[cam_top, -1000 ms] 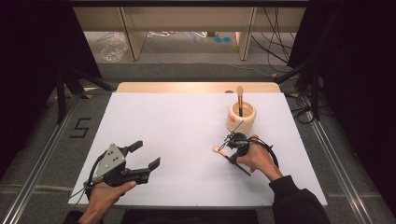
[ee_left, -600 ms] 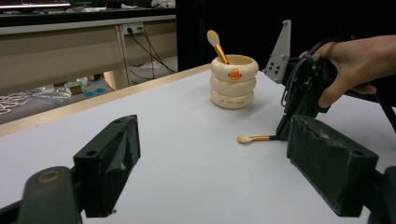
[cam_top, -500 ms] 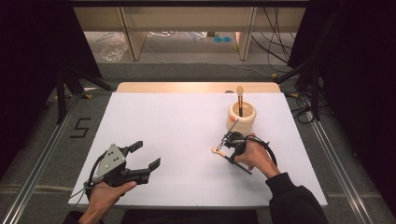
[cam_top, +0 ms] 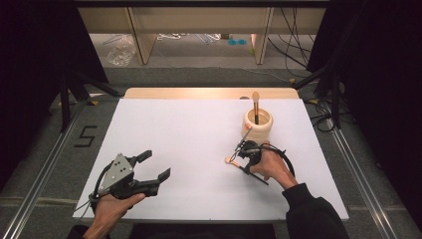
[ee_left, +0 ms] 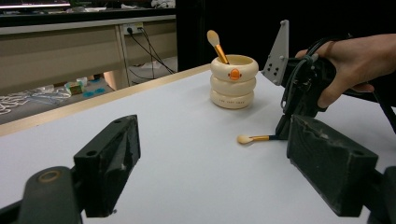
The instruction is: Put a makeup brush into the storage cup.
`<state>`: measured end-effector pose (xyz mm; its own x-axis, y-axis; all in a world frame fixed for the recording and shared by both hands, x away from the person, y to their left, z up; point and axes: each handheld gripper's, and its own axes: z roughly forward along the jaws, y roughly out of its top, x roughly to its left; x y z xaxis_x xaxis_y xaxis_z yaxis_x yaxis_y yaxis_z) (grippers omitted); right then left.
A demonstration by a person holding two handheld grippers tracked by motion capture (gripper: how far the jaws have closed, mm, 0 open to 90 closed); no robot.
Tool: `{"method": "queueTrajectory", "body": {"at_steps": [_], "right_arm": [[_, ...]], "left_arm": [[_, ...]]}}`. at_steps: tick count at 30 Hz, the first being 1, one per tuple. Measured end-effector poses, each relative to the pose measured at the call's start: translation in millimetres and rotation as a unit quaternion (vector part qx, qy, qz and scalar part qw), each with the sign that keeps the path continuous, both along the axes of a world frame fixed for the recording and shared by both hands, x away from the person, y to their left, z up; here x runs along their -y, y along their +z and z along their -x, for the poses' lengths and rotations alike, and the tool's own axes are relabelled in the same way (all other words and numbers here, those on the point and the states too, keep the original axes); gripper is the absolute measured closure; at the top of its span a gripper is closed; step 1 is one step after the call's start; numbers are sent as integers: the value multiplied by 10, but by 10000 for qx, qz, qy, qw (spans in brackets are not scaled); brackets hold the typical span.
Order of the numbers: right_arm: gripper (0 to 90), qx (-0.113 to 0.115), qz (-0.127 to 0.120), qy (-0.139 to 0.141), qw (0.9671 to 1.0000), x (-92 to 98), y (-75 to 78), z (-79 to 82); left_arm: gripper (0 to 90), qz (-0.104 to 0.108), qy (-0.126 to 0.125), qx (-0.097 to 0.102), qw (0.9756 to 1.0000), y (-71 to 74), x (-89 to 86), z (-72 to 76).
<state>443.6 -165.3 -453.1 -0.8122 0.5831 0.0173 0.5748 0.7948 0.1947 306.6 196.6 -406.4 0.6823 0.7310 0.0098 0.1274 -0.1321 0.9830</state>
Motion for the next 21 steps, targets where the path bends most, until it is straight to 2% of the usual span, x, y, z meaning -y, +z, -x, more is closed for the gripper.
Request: {"method": "queueTrajectory", "body": {"at_steps": [3, 5, 9, 12, 19, 21], "right_arm": [[834, -12, -145, -15, 9999, 6, 30, 9], [834, 55, -231, 51, 9997, 23, 55, 1], [834, 99, -420, 60, 9990, 61, 103, -3], [834, 219, -562, 25, 9982, 98, 164, -2], [834, 409, -1118, -49, 9929, 188, 290, 2], [834, 497, -1207, -47, 9914, 208, 314, 1]], "left_arm": [[175, 4, 1, -9, 10000, -3, -1, -2], [175, 38, 17, -12, 10000, -2, -1, -2], [175, 23, 9, -8, 10000, -2, -2, -3], [175, 31, 21, -10, 10000, 0, -1, -1], [175, 33, 8, 0, 10000, -1, -6, -5], [175, 41, 11, -1, 10000, 0, -4, -6]]}}
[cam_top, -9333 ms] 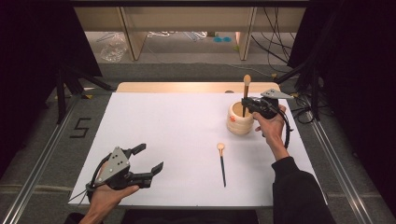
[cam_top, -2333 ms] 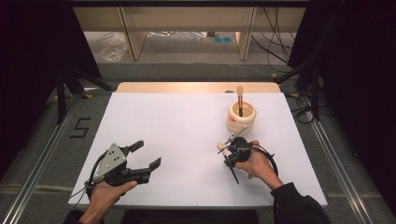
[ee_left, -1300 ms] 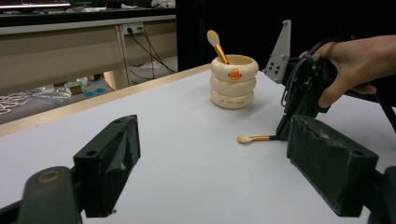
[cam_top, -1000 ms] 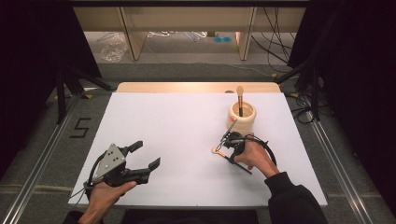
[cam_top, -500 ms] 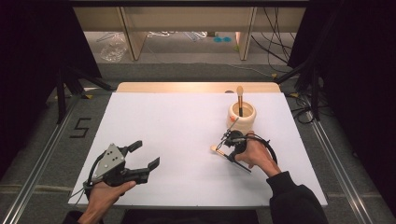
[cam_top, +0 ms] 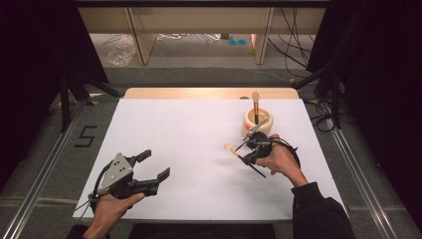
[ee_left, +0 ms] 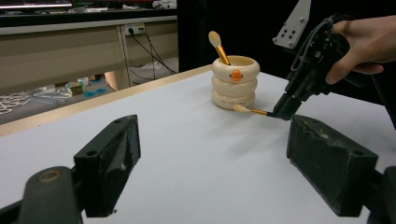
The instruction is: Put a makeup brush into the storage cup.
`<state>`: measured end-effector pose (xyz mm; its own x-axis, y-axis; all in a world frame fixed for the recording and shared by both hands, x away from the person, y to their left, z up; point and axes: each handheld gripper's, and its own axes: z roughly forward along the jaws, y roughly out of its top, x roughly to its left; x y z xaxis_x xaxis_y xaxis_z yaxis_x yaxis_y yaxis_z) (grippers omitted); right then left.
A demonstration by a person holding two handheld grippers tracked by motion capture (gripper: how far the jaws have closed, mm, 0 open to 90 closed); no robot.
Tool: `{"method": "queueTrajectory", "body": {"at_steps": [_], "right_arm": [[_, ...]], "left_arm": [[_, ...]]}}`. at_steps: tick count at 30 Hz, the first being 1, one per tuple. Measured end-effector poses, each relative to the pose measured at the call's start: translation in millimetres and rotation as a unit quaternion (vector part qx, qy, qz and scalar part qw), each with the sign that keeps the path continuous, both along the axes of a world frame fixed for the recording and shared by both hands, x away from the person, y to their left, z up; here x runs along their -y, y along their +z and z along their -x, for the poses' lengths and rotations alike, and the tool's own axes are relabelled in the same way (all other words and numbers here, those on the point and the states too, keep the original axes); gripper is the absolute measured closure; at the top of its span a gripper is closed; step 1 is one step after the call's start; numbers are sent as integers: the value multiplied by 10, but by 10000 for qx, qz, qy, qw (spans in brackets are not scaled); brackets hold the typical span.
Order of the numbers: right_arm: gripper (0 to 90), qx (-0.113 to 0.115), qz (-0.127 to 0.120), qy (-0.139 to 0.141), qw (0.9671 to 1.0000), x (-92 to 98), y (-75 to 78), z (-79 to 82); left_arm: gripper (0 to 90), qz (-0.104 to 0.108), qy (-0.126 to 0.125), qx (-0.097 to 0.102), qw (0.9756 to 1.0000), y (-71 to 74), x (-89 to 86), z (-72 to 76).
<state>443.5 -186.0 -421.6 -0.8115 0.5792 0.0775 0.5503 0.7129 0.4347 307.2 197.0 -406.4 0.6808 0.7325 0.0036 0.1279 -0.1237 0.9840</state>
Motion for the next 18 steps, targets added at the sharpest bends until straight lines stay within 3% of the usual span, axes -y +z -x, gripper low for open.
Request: {"method": "queueTrajectory", "body": {"at_steps": [9, 18], "right_arm": [[834, 370, -640, -76, 9972, 114, 152, -28], [834, 780, -1330, -237, 9878, 216, 262, -45]], "left_arm": [[175, -39, -16, 37, 10000, 2, -8, -8], [175, -42, -23, 34, 10000, 1, -7, -7]]}}
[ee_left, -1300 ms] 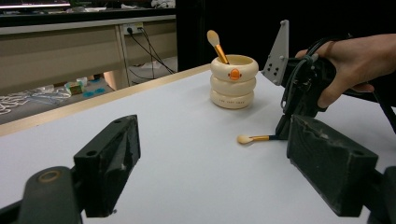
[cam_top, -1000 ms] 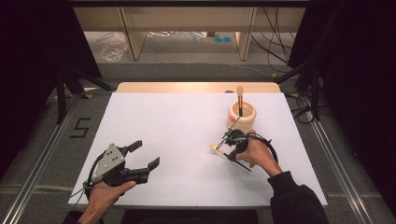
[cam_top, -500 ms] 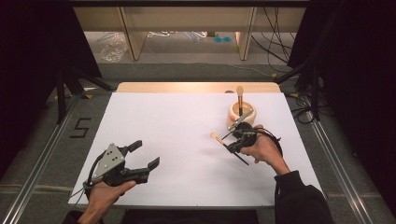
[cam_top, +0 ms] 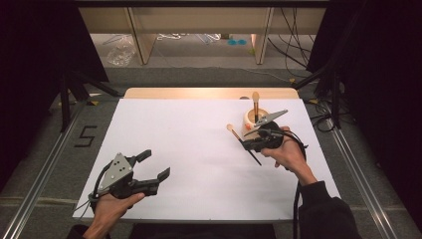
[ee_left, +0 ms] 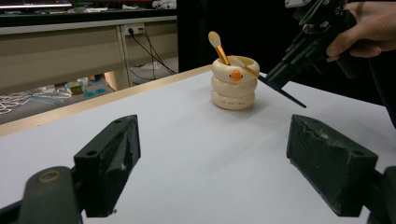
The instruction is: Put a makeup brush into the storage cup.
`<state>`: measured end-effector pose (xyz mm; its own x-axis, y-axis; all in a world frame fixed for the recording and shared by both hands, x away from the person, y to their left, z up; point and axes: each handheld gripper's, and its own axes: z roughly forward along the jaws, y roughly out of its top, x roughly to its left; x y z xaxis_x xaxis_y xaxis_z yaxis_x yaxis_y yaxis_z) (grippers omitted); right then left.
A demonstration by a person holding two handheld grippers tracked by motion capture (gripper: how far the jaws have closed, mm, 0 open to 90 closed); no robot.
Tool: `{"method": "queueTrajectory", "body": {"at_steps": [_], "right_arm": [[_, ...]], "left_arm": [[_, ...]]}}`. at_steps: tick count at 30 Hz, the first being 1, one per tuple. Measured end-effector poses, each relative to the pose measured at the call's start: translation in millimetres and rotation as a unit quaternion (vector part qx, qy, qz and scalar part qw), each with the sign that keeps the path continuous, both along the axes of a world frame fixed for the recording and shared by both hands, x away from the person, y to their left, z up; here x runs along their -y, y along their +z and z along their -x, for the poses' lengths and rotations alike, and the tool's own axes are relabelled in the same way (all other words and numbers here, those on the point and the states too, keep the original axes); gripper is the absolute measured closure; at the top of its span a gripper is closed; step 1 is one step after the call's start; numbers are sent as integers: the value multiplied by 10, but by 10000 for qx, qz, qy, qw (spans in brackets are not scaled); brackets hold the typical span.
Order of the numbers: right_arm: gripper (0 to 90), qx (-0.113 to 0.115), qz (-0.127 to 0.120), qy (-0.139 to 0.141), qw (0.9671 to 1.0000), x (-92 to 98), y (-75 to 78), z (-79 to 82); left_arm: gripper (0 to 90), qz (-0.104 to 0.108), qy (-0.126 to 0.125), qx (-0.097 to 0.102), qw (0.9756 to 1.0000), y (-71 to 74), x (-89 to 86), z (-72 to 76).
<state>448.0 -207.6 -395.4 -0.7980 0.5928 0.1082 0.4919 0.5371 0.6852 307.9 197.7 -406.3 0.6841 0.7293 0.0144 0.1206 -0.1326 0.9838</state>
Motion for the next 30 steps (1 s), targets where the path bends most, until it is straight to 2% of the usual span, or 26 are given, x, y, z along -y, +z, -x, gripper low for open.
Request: {"method": "queueTrajectory", "body": {"at_steps": [2, 3, 6, 8, 11, 12, 14, 17, 18, 20, 22, 23, 25, 26, 28, 29, 30], "right_arm": [[834, 36, -105, 24, 9999, 29, 30, -5], [834, 183, -231, -21, 9996, 30, 20, -8], [834, 238, -361, -20, 9991, 77, 70, -19], [834, 388, -522, -89, 9978, 103, 89, -21], [834, 558, -786, -129, 9953, 143, 129, -21], [834, 571, -770, -105, 9953, 150, 141, -20], [834, 792, -942, -64, 9924, 149, 158, -11], [835, 938, -979, -95, 9907, 162, 192, -3], [834, 959, -1066, -66, 9896, 160, 193, -6], [834, 1053, -1084, -96, 9885, 180, 221, -6], [834, 1131, -1220, -153, 9859, 201, 233, -11], [834, 1133, -1205, -169, 9861, 226, 246, -15], [835, 1185, -1379, -226, 9831, 260, 249, -30], [835, 1155, -1404, -238, 9830, 288, 258, -35], [835, 1267, -1511, -335, 9798, 332, 266, -46], [835, 1223, -1566, -345, 9795, 353, 274, -50], [835, 1273, -1635, -373, 9776, 376, 282, -55]], "left_arm": [[175, -2, 4, 11, 10000, 2, -3, -1], [175, -2, 6, 6, 10000, 1, -2, 0], [175, 1, 6, 6, 10000, 1, -1, 1], [175, 54, 17, -36, 10000, -3, 8, 6], [175, -1, 2, 9, 10000, 0, -2, -1], [175, 0, 7, 5, 10000, 0, -2, -1], [175, 0, 5, 10, 10000, 0, -2, 0], [175, 55, 25, -23, 10000, 0, 4, 8], [175, 45, 20, -16, 10000, 0, 2, 7], [175, -5, 11, 16, 10000, 2, -5, 1], [175, 1, 7, 16, 10000, 3, -3, 2], [175, 55, 24, -26, 10000, -1, 6, 9], [175, 48, 20, -24, 10000, -1, 6, 7], [175, 49, 24, -24, 10000, -1, 7, 8], [175, 47, 22, -32, 10000, -2, 9, 9], [175, 44, 25, -35, 10000, -2, 9, 9], [175, 49, 22, -31, 10000, -2, 9, 8]]}}
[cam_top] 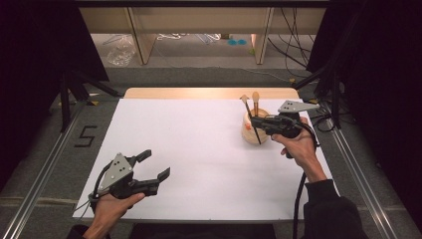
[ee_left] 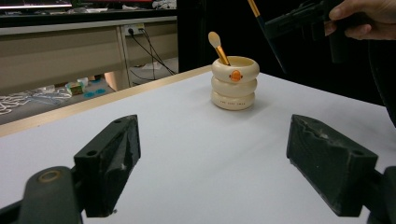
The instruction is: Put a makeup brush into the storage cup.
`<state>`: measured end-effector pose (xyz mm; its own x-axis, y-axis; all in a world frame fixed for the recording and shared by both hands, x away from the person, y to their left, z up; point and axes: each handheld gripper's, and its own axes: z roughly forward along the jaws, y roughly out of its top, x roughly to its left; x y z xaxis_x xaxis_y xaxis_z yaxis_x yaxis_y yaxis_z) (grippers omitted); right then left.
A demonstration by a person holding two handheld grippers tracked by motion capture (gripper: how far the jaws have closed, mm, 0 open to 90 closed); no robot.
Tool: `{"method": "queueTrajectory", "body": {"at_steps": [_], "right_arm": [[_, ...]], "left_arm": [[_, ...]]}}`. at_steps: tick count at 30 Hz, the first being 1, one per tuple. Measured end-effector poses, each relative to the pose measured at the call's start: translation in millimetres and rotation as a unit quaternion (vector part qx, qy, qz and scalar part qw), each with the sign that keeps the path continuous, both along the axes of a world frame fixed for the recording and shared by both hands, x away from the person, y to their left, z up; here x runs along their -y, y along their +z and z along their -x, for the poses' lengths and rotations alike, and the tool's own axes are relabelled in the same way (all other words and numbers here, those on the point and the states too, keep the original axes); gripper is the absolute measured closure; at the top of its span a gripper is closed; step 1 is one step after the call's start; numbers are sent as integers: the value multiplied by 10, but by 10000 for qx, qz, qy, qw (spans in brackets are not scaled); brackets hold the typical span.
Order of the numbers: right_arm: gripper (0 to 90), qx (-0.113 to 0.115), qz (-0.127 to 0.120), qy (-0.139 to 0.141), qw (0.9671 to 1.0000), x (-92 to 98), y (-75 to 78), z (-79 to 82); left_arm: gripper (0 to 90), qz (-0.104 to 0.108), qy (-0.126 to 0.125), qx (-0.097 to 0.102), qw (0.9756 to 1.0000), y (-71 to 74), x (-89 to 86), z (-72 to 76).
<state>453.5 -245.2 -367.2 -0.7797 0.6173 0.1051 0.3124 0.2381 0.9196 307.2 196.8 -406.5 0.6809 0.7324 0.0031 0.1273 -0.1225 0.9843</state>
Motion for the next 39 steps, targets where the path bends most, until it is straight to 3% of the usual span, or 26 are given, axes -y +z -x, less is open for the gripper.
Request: {"method": "queueTrajectory", "body": {"at_steps": [9, 16, 17, 28, 39], "right_arm": [[835, 330, -274, -326, 9985, 145, 87, -52], [835, 582, -428, -652, 9953, 242, 97, -139], [835, 509, -401, -671, 9956, 254, 95, -146], [834, 681, -646, -1120, 9893, 286, -17, -350], [834, 581, -700, -1286, 9875, 264, -124, -516]], "left_arm": [[175, 1, 2, 2, 10000, -1, -1, 0], [175, -44, -3, 34, 10000, 1, -9, -8], [175, -52, -5, 36, 10000, 0, -9, -10], [175, 2, 8, -19, 10000, -6, -8, -10], [175, 1, -7, 5, 10000, -3, -14, -11]]}}
